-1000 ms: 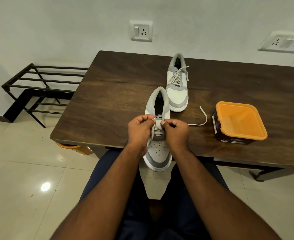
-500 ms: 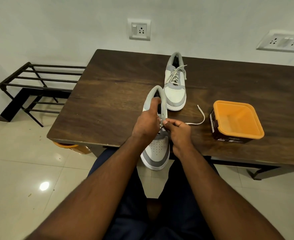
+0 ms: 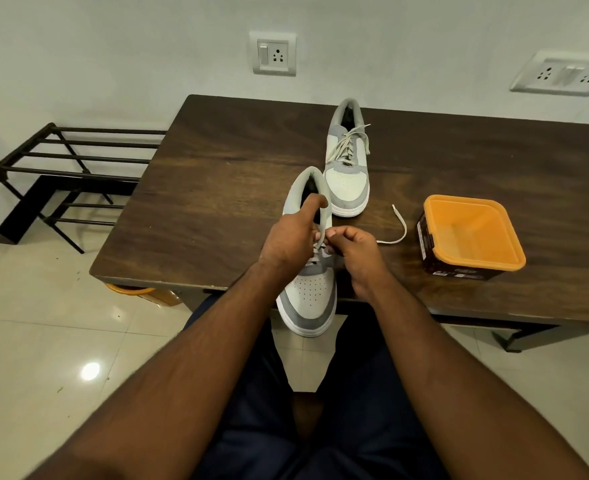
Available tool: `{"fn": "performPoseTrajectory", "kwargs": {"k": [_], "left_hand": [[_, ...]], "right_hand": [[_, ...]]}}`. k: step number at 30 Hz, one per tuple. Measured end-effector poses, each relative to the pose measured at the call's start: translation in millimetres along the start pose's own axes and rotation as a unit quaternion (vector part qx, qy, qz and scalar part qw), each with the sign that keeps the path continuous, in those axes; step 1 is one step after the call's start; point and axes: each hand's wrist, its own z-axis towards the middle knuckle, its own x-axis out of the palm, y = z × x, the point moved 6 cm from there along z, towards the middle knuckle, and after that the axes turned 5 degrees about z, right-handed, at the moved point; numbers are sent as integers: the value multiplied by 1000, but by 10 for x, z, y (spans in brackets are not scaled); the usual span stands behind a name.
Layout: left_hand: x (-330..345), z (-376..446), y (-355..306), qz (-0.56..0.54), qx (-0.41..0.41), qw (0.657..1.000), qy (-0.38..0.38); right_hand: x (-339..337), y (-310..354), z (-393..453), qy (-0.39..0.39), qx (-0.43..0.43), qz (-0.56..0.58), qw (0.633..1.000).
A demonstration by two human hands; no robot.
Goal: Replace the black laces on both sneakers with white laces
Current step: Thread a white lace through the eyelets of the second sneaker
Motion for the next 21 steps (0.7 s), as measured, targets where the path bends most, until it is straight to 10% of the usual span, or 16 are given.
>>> {"fn": "performPoseTrajectory", "kwargs": {"k": [9, 16, 21], "left_hand": [[48, -60, 130, -64, 2, 998, -23], [192, -305, 299, 68, 4, 995, -74], [320, -389, 373, 104, 25, 986, -130]], "right_hand": [[16, 295, 144, 84, -113, -223, 965], [-1033, 1128, 423, -302, -111, -42, 946], [-484, 640, 227, -123, -61, -115, 984]]}}
